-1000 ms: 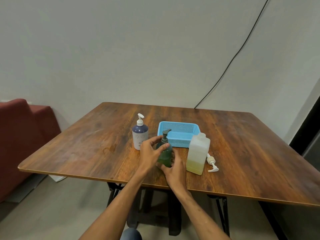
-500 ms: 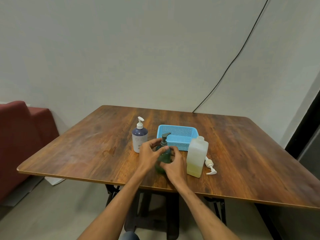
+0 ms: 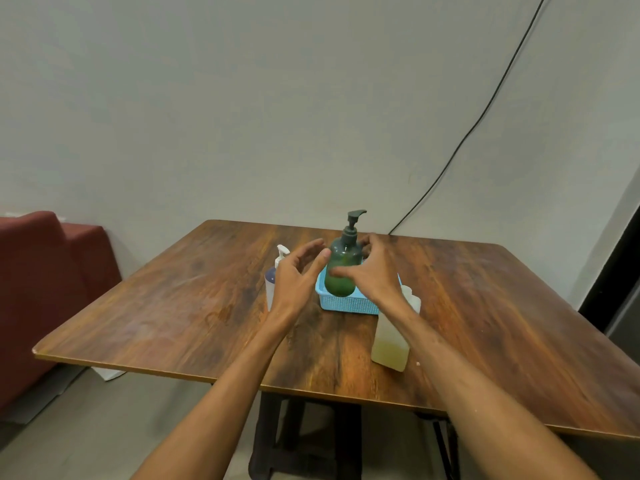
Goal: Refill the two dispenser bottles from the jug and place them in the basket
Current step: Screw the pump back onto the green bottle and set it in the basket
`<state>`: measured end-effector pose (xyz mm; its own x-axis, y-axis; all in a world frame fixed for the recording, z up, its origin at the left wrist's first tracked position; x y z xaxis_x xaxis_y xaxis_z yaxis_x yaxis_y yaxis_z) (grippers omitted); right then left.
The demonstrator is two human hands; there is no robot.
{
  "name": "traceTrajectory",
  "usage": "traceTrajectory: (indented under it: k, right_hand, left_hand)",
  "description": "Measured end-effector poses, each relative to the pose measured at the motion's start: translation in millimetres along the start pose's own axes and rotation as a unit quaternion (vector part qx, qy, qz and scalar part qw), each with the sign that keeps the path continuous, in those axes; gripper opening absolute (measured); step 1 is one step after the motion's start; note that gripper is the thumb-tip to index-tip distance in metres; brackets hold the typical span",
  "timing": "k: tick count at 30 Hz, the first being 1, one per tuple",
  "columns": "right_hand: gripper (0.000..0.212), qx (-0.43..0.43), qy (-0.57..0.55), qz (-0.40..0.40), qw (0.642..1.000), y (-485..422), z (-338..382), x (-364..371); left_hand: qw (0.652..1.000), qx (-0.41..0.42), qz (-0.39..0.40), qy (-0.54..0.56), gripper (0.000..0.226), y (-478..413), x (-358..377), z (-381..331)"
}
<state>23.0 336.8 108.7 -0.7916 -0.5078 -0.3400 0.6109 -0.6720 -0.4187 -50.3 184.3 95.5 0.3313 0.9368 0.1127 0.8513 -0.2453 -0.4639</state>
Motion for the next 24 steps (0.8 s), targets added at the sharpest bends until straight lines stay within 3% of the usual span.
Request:
traceTrajectory:
  k: [5,15,24]
  right_hand:
    - [0.068,0.018,0.041,0.051,0.998,-50,-4,1]
    - [0.072,0.073,0.037,0.228,0.97,-127,-64,36]
    - [0.073,0.074,0.01,0.273,0.959,-159,-124,69]
  left_hand:
    - [0.999,0.001,0.007,-0.047,0.033,-17,17,11]
    - [0.99,-0.002,0.006,-0.144,0.036,-54,46,71]
    - [0.979,-0.009,-0.019,-0.201,0.037,-75,61,124]
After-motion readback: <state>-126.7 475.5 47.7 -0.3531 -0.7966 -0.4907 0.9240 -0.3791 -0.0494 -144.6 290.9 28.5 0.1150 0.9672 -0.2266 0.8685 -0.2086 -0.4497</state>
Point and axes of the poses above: each hand's wrist, its own y-axis away from the middle knuckle, its own x-axis out of the palm, z = x × y, the point moved 7 cm from there along -y, towards the middle knuckle, and after that the axes turned 8 degrees about -z, right-handed, at the moved point
